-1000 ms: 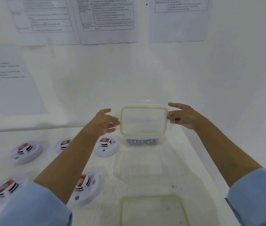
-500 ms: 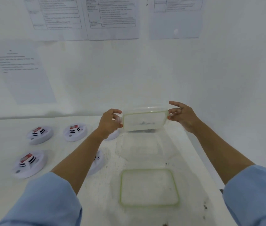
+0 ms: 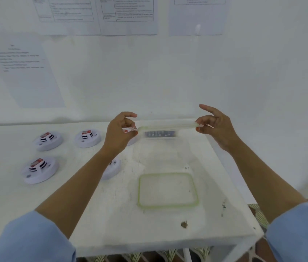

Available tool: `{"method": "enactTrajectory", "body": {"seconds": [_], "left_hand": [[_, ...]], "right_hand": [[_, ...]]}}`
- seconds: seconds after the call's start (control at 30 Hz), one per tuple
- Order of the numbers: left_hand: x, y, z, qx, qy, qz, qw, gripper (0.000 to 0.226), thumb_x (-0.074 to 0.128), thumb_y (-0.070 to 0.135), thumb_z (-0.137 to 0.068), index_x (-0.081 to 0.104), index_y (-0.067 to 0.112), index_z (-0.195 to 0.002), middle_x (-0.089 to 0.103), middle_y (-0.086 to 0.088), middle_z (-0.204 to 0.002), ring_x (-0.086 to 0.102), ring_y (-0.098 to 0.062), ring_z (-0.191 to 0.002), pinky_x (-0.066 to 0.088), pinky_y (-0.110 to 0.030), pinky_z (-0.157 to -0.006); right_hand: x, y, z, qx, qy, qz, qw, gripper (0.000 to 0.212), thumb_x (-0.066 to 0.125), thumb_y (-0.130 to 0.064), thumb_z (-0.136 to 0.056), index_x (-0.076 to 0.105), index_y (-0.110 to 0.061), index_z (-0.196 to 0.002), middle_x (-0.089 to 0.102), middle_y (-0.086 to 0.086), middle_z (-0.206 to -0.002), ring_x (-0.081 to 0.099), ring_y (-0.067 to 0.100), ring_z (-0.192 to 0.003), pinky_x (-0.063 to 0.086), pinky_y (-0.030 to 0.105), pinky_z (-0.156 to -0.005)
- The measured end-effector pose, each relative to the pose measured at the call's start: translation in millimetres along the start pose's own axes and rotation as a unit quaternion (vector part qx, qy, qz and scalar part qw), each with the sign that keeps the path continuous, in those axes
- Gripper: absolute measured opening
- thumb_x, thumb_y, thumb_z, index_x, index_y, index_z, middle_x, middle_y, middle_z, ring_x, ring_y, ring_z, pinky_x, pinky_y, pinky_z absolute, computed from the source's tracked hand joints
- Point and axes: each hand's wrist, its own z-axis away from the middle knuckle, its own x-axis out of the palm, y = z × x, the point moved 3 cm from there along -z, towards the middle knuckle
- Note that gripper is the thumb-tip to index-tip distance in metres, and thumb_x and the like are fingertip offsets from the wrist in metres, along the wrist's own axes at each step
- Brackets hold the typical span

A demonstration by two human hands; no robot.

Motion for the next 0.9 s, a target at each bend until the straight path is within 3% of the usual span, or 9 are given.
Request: {"method": "enactTrajectory", "body": {"seconds": [0.2, 0.27, 0.43, 0.57, 0.7, 0.83, 0.9], "left_hand": [[-7.4, 15.7, 55.0, 0.025, -0.01, 0.018, 0.999, 0.044, 0.065, -0.015, -0.071, 0.055, 0.017, -0.1, 0.059, 0.006, -0.068, 0.057, 0.005, -0.07, 0.042, -0.004, -0.076], [-8.0, 16.7, 76.0, 0.033, -0.014, 0.013, 0.999, 0.044, 0.063, -0.017, -0.07, 0.055, 0.015, -0.099, 0.059, 0.003, -0.068, 0.056, 0.004, -0.068, 0.04, -0.003, -0.076], [-6.1, 6.3, 116.1, 0.006, -0.037, 0.004, 0.999, 0.048, 0.057, -0.017, -0.075, 0.056, 0.028, -0.092, 0.059, 0.017, -0.062, 0.055, 0.004, -0.066, 0.041, -0.003, -0.071], [-1.2, 0.4, 135.4, 0.0, -0.061, -0.01, 0.998, 0.042, 0.051, -0.02, -0.077, 0.058, 0.018, -0.094, 0.054, 0.007, -0.064, 0.054, 0.005, -0.066, 0.041, -0.001, -0.069], [4.2, -12.8, 145.5, -0.011, -0.089, -0.024, 0.996, 0.046, 0.046, -0.017, -0.082, 0.058, 0.026, -0.092, 0.054, 0.009, -0.065, 0.054, 0.001, -0.067, 0.046, -0.009, -0.067], [12.1, -26.8, 147.2, -0.032, -0.148, -0.07, 0.986, 0.065, 0.035, -0.025, -0.07, 0.057, 0.033, -0.09, 0.06, 0.011, -0.077, 0.056, 0.004, -0.078, 0.045, -0.018, -0.076], [14.5, -25.9, 145.4, -0.047, -0.17, -0.094, 0.98, 0.068, 0.033, -0.027, -0.061, 0.061, 0.028, -0.09, 0.063, 0.008, -0.093, 0.052, 0.011, -0.093, 0.039, -0.008, -0.087]], "right_hand": [[5.2, -14.8, 64.8, -0.002, 0.005, 0.007, 1.0, 0.065, 0.061, 0.021, -0.072, 0.053, -0.02, -0.121, 0.07, -0.007, -0.071, 0.061, 0.006, -0.074, 0.053, 0.019, -0.079], [8.5, -14.2, 87.5, 0.01, 0.006, 0.004, 1.0, 0.064, 0.06, 0.023, -0.072, 0.054, -0.02, -0.119, 0.07, -0.006, -0.07, 0.06, 0.005, -0.073, 0.053, 0.018, -0.077], [15.3, -1.3, 133.5, 0.027, -0.007, 0.029, 0.999, 0.065, 0.063, 0.024, -0.069, 0.057, -0.022, -0.115, 0.07, -0.005, -0.072, 0.062, 0.008, -0.079, 0.049, 0.016, -0.086], [20.7, 11.9, 152.3, 0.025, -0.015, 0.084, 0.996, 0.066, 0.062, 0.023, -0.07, 0.058, -0.027, -0.114, 0.07, -0.007, -0.074, 0.063, 0.011, -0.084, 0.045, 0.015, -0.094], [23.9, 27.9, 159.9, 0.031, -0.029, 0.136, 0.99, 0.067, 0.056, 0.024, -0.073, 0.056, -0.027, -0.115, 0.068, 0.0, -0.078, 0.062, 0.004, -0.088, 0.041, 0.007, -0.092], [25.2, 40.6, 159.2, 0.055, -0.064, 0.187, 0.979, 0.075, 0.039, 0.027, -0.071, 0.054, -0.035, -0.111, 0.069, 0.004, -0.088, 0.058, -0.011, -0.096, 0.035, 0.0, -0.093], [21.9, 41.6, 157.8, 0.062, -0.056, 0.181, 0.98, 0.077, 0.036, 0.027, -0.07, 0.053, -0.036, -0.112, 0.07, 0.0, -0.093, 0.055, -0.014, -0.102, 0.033, -0.001, -0.092]]}}
